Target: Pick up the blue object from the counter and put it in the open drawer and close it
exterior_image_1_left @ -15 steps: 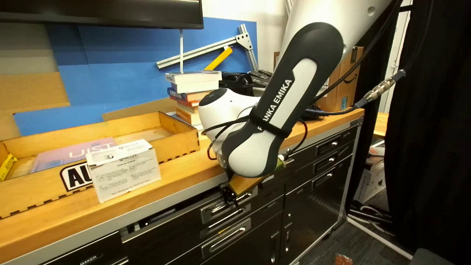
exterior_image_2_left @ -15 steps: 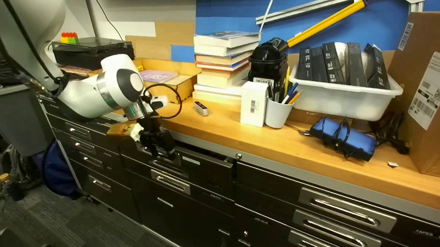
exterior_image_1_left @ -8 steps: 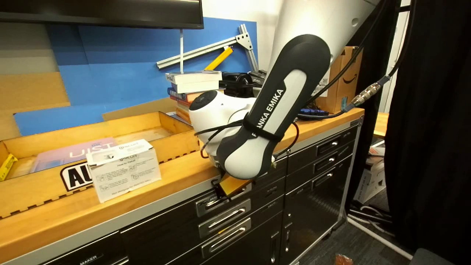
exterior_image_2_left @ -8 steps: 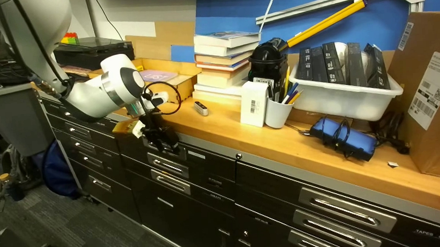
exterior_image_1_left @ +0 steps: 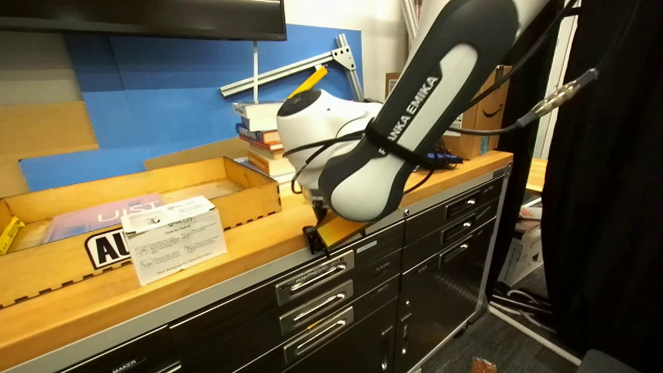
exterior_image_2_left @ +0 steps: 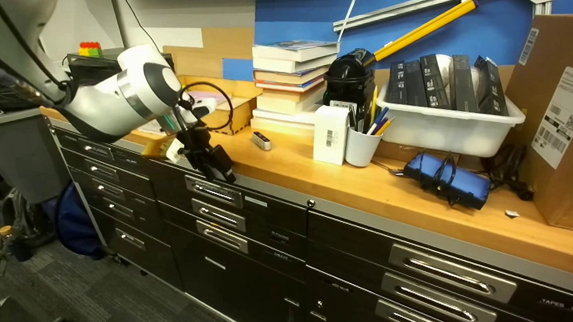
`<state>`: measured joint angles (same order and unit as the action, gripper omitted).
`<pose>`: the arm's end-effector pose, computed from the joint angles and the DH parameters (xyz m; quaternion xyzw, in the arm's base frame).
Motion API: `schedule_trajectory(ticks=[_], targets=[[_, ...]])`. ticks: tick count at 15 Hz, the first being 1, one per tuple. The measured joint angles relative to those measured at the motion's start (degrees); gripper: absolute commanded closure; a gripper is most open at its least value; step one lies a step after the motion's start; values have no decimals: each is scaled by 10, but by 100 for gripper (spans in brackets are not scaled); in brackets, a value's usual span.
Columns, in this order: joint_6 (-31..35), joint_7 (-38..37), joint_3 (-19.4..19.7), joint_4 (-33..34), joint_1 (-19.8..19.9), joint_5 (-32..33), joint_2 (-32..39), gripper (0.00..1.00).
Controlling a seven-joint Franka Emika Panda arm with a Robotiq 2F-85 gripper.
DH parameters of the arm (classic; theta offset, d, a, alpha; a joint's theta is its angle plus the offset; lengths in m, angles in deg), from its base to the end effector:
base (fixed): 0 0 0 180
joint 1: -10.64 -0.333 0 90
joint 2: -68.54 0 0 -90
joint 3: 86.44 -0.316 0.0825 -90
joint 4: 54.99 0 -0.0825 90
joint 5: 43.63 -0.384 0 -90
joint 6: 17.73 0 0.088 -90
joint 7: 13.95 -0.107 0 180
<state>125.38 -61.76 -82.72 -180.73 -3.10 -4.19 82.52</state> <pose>0.5515 0.1016 0.2778 0.9742 -0.0535 0.1283 0.1780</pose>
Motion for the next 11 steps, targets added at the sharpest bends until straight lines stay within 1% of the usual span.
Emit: schedule_trajectory(ticks=[3,4,7,11], targets=[[-33,53,-10,-26,20,-27,-87,0],[-52,84,-16,-33,27,-50,-115,0],[-116,214,-35,-47,44,-156,-181,0],[-201,372,-42,-50,55,-278,-227,0]])
